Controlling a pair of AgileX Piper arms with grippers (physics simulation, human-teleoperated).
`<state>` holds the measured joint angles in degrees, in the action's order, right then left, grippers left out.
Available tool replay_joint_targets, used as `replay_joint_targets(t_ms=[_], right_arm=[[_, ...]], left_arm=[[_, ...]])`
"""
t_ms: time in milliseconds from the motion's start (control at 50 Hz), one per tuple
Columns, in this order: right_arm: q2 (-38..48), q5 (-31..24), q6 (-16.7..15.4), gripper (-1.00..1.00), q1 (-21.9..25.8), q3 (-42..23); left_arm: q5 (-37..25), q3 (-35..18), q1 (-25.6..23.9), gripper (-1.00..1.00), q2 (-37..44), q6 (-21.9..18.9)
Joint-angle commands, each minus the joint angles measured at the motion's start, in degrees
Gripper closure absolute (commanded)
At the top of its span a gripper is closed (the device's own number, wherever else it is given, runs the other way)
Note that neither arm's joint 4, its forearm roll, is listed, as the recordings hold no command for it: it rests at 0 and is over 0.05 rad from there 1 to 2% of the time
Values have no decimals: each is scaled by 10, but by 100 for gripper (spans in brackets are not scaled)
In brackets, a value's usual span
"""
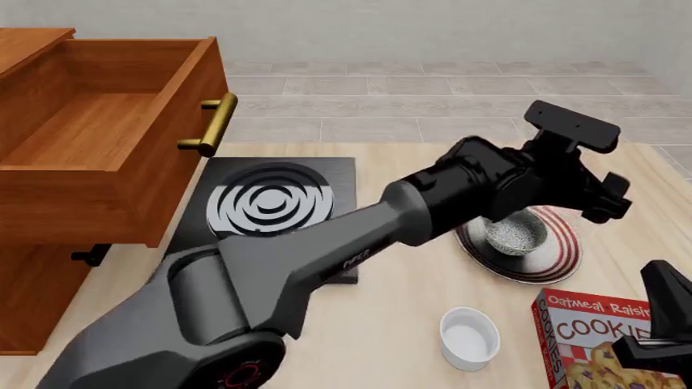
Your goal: Pick the akita bowl in the top layer of the wooden cabinet and place it on the plate.
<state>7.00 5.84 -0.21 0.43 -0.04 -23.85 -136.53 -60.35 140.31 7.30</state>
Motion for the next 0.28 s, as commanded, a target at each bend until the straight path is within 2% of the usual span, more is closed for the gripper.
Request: replay_joint_targets(t_ms=[20,280], right_arm=[[-9,-8,-1,100,0,0],[-39,-37,-2,100,0,0]], left_arm=[[51,119,-7,-100,-82,-5],[55,160,-16,-100,-132,-13]])
